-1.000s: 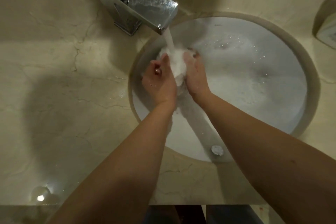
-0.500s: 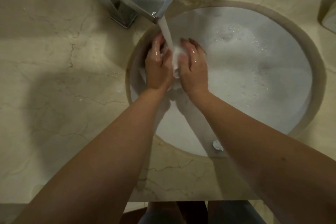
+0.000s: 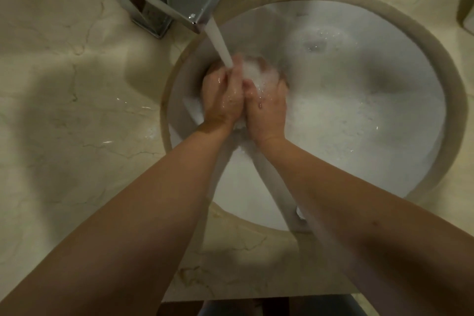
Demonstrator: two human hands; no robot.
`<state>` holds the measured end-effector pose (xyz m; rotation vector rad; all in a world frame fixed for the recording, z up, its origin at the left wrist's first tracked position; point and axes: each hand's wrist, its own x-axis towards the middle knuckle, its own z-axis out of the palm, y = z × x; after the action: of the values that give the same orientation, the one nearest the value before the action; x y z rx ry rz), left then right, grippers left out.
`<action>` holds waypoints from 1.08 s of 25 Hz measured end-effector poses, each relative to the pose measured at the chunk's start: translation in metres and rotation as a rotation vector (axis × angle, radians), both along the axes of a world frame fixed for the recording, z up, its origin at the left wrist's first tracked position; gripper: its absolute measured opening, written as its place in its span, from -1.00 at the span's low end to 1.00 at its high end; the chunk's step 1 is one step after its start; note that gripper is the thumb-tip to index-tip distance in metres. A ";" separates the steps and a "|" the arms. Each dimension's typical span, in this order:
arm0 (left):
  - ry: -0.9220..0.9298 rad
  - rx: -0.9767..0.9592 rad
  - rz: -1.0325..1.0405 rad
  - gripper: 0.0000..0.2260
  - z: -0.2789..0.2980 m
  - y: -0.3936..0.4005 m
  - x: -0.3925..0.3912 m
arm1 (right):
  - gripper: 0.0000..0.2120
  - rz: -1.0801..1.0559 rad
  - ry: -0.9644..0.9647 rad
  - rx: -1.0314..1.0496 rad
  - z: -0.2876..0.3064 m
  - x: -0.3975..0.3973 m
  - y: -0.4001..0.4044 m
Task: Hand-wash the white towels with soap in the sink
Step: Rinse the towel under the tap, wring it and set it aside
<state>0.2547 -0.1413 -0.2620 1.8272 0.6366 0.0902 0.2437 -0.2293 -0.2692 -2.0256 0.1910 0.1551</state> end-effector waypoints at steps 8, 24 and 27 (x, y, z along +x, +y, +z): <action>-0.193 0.483 -0.072 -0.57 -0.018 -0.009 0.021 | -0.48 0.012 -0.069 -0.156 -0.019 0.037 -0.013; -0.006 0.953 -0.226 -0.74 -0.019 -0.020 0.035 | -0.56 0.267 -0.040 -0.409 -0.027 0.056 -0.028; -0.076 0.841 -0.154 -0.67 -0.015 -0.018 0.030 | -0.46 0.177 -0.085 -0.319 -0.016 0.047 -0.022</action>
<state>0.2847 -0.1594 -0.2774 2.6588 0.4221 0.3656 0.2909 -0.2515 -0.2851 -2.3618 -0.0204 0.1573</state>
